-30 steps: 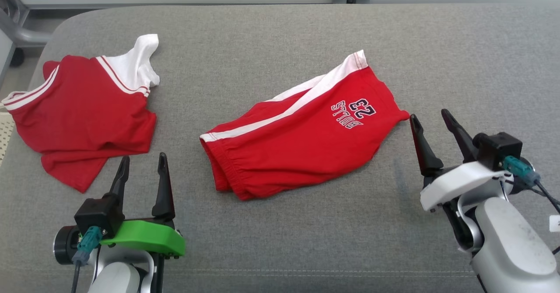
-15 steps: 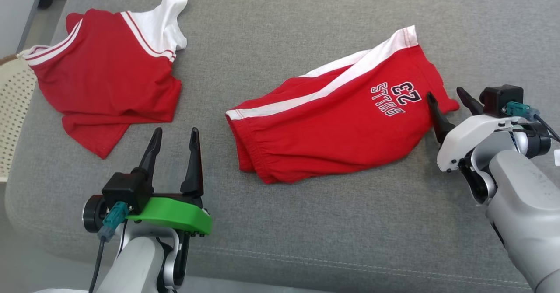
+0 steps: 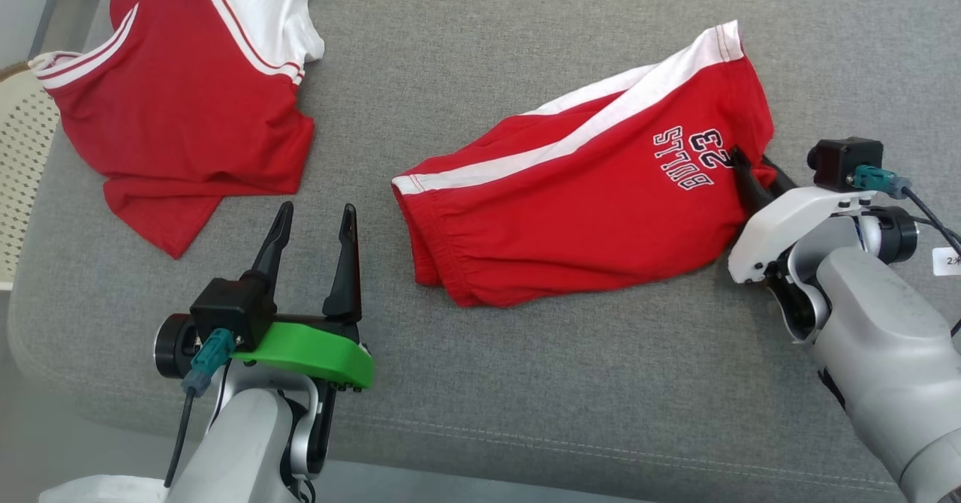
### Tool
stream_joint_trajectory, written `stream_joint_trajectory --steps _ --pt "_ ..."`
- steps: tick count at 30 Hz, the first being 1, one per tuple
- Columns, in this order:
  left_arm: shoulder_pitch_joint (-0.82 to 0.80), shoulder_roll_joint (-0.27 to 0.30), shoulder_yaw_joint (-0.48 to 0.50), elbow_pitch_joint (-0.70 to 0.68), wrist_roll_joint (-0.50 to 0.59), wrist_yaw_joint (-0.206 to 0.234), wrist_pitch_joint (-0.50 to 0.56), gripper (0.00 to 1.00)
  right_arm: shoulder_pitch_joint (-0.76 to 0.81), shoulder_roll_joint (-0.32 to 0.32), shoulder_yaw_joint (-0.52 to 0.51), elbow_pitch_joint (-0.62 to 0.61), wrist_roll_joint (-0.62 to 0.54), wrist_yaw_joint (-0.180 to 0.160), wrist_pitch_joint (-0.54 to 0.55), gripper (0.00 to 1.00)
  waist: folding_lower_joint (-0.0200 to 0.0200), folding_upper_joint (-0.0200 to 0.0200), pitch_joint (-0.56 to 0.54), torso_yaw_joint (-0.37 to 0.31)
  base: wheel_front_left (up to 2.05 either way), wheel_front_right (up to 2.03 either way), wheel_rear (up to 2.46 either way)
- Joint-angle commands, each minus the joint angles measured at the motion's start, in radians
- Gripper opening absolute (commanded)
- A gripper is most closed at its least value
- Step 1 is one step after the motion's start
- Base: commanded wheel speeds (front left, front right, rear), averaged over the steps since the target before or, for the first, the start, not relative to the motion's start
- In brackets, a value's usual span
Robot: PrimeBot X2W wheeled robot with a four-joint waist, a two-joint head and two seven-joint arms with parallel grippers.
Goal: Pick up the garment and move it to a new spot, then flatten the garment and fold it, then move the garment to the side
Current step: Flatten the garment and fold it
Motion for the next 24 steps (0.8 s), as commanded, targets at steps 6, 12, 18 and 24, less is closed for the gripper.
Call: stream_joint_trajectory --steps 6,12,18,24 --pt "0.012 -0.006 0.005 0.008 0.017 -0.009 -0.002 1.0 0.096 0.001 -0.029 -0.045 0.103 -0.001 -0.035 0.0 0.0 0.0 -0.03 -0.038 0.0 0.0 0.0" --pt "0.04 -0.001 0.015 0.004 0.021 -0.006 -0.002 1.0 0.269 -0.02 -0.189 -0.218 0.118 -0.001 -0.041 0.0 0.0 0.0 -0.061 -0.078 0.0 0.0 0.0" --pt "0.055 0.018 0.019 -0.006 0.025 -0.003 -0.002 1.0 0.437 0.005 -0.332 -0.355 0.064 -0.001 -0.041 0.0 0.0 0.0 -0.077 -0.122 0.0 0.0 0.0" --pt "0.061 0.03 0.022 -0.018 0.021 0.008 0.008 1.0 0.485 0.039 -0.388 -0.399 0.009 0.0 -0.042 0.0 0.0 0.0 -0.088 -0.162 0.0 0.0 0.0"
